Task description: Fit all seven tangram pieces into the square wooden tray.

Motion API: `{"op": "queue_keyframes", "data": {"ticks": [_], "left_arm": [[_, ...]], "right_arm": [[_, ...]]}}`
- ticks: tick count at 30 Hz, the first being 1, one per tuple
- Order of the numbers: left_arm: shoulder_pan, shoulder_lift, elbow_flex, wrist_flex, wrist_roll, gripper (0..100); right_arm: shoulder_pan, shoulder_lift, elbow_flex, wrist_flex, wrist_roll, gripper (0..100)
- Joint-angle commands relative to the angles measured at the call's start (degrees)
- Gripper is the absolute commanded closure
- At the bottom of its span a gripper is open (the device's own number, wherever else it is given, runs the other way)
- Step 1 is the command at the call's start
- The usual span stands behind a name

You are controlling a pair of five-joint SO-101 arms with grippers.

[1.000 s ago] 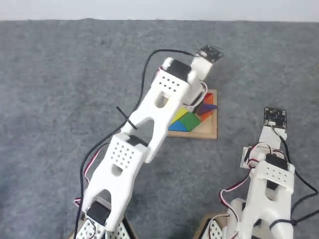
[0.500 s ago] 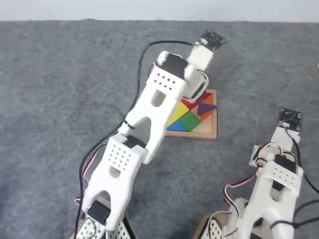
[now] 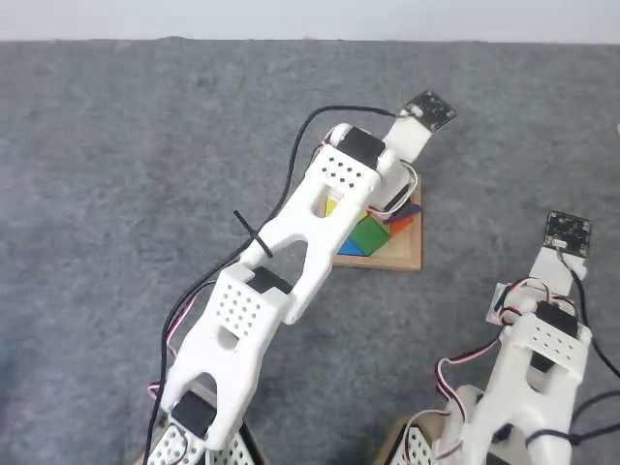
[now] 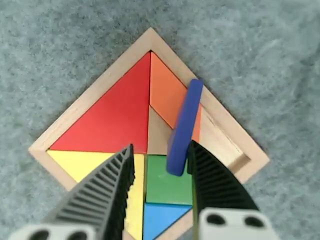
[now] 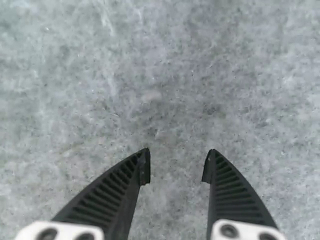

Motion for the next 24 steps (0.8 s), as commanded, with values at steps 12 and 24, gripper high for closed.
{"op": "queue_keyframes", "data": {"ticks": [12,24], "left_arm": [[-4.04,-5.01,0.40,-1.14,-2.64,83],[-28.04,-25.05,-17.36,15.82,0.79,83]], "right_arm": [[-0.13,-1.45,-2.99,-0.66,0.53,81.6],[-11.03,14.46,-30.07,14.90,6.42,81.6]]}}
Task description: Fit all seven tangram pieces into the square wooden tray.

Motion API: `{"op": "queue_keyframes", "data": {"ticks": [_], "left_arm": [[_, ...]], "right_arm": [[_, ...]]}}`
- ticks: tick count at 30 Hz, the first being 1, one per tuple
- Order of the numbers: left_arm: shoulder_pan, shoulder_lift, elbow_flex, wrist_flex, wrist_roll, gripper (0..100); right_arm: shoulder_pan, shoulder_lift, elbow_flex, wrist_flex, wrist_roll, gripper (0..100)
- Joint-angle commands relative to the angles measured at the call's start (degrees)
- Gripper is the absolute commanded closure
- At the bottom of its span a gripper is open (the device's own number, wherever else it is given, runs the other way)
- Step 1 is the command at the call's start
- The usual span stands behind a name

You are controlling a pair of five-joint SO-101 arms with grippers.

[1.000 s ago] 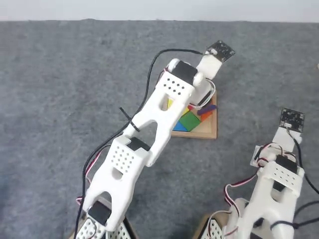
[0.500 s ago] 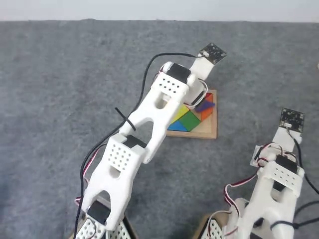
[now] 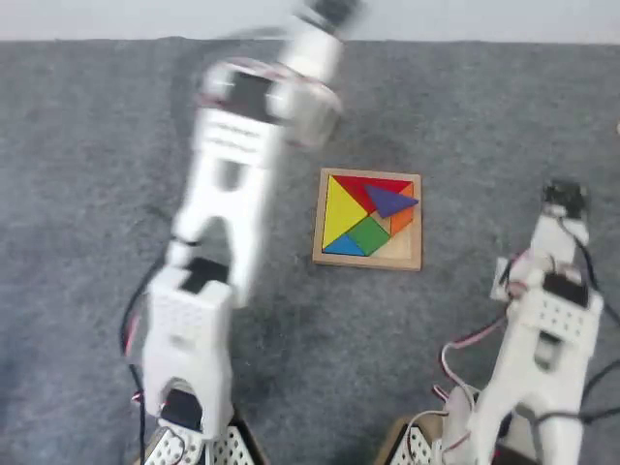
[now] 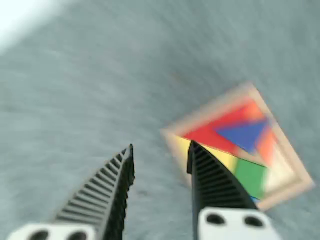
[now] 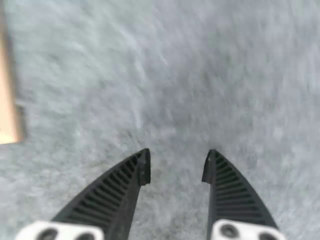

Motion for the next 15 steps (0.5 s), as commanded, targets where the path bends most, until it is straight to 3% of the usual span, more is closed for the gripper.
{"op": "queue_keyframes", "data": {"ticks": [1,9,15], "left_arm": [[-12.57,-11.16,2.51,2.73,0.44,83],[-27.78,-22.86,36.53,-1.58,0.26,83],[-29.10,-38.51,79.34,-24.88,-2.20,82]], "right_arm": [[-7.96,12.00,-17.14,7.08,3.25,81.6],[-20.18,33.19,-37.71,8.22,3.69,81.2],[-24.92,46.64,-54.95,11.12,3.78,81.2]]}}
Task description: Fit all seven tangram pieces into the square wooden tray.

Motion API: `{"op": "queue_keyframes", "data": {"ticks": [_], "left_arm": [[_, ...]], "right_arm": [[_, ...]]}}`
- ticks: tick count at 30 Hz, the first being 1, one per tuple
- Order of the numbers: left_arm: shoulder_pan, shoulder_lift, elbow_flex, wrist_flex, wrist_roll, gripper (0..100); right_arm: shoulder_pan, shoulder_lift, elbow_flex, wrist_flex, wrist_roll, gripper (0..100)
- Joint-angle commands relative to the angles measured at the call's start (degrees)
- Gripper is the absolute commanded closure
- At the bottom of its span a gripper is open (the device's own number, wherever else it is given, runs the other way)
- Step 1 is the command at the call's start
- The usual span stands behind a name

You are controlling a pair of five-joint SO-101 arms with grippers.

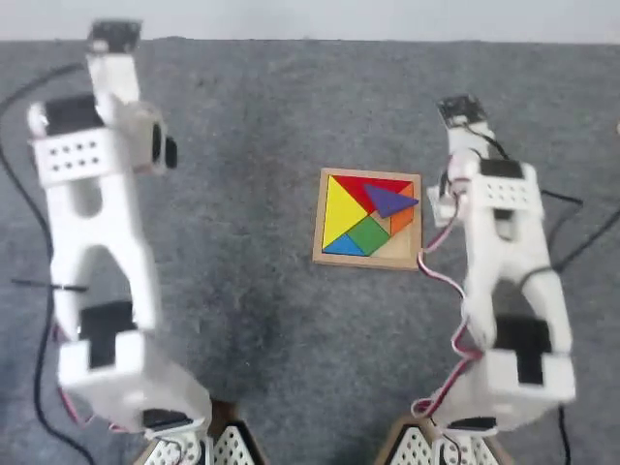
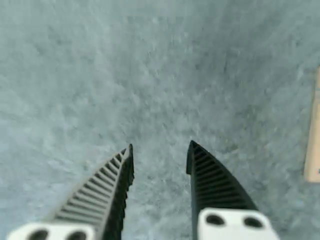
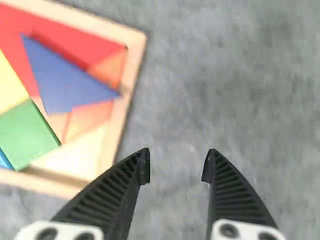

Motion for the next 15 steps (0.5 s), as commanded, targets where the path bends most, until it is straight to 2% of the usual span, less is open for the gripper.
{"op": "queue_keyframes", "data": {"ticks": [1,3,6,10,15], "left_arm": [[-0.44,-16.35,35.74,-20.57,-2.90,82],[-0.62,-22.86,48.66,-29.45,-3.52,82],[-0.44,-31.82,62.46,-36.75,-3.87,82],[-0.53,-40.70,68.79,-37.19,-5.89,82],[0.09,-42.90,71.34,-38.15,-6.24,82]], "right_arm": [[-3.56,7.96,-15.47,3.38,0.62,81.2],[-4.53,12.26,-20.31,4.00,0.26,81.2],[-5.76,16.92,-25.32,3.56,-2.46,81.2],[-7.78,19.91,-28.48,-0.04,-8.53,81.2],[-11.38,20.00,-28.40,-2.24,-11.60,81.2]]}}
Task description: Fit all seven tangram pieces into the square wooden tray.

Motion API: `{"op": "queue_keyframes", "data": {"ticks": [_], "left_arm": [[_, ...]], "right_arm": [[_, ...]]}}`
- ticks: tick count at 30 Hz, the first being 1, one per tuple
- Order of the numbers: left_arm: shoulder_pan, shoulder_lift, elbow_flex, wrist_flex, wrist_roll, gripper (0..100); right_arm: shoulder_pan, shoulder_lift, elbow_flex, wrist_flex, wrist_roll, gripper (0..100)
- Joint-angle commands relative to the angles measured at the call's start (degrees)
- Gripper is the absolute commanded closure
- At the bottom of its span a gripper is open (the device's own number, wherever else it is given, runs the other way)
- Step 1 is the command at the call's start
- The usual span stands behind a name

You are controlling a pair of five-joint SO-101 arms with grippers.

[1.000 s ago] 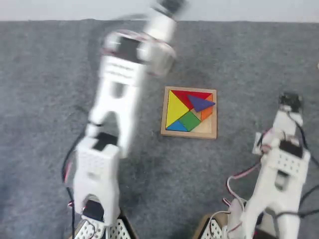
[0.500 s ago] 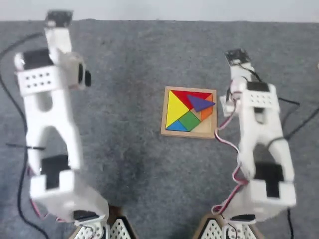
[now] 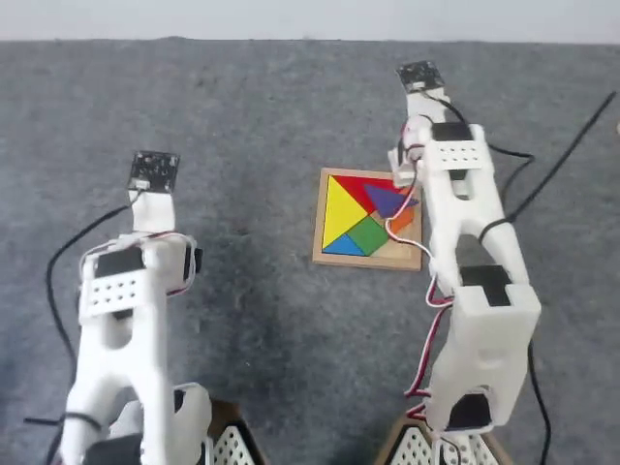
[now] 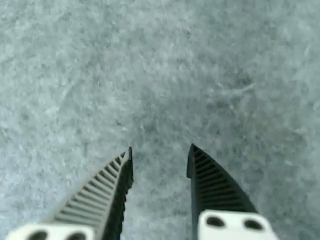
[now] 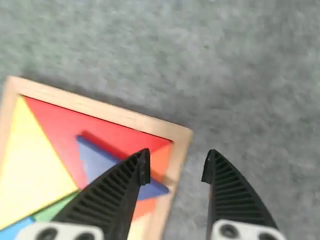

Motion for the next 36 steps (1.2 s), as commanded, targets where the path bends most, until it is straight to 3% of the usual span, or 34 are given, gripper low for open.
{"op": "queue_keyframes", "data": {"ticks": [1,6,27,36], "left_arm": [[0.35,-3.43,0.48,-2.02,-0.79,82],[0.44,-3.43,0.57,-2.02,-0.88,82],[0.44,-3.43,2.51,-4.40,-0.88,82],[0.44,-3.43,2.51,-4.48,-0.88,82]], "right_arm": [[-3.56,-0.84,-3.52,-2.51,-3.43,81.2],[-7.34,0.57,-3.60,-3.21,-5.36,81.3],[-11.30,3.82,-3.16,1.89,-5.36,81.6],[-11.56,-5.67,11.34,-2.33,-5.10,81.6]]}}
